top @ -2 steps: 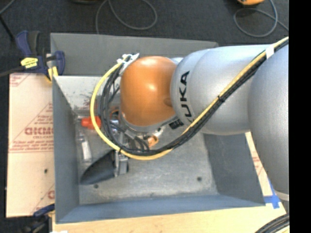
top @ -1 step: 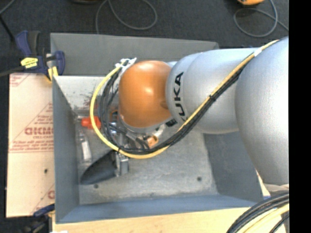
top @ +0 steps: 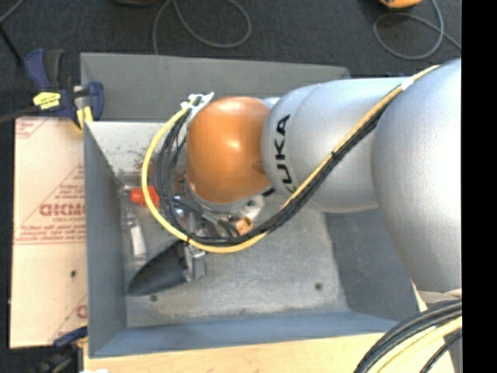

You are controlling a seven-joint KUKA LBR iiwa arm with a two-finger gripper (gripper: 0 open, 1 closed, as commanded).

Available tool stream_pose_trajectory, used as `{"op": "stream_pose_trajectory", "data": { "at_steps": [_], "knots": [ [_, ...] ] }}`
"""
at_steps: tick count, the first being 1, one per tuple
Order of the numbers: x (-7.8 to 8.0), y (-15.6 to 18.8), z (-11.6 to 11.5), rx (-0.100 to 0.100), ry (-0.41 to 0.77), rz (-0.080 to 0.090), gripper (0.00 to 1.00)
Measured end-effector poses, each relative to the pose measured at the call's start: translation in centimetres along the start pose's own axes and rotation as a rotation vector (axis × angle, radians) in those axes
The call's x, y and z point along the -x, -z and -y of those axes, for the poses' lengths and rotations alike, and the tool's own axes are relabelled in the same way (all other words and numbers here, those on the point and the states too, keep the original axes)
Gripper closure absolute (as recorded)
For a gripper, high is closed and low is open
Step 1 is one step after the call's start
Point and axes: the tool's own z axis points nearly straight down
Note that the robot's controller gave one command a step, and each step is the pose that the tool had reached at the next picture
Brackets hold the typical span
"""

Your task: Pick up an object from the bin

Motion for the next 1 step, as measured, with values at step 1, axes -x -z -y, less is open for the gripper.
{"op": "stream_pose_trajectory", "data": {
  "at_steps": [1],
  "knots": [
    [0.07,-6.61,0.47,0.000,0.099,0.003,0.00]
  ]
}}
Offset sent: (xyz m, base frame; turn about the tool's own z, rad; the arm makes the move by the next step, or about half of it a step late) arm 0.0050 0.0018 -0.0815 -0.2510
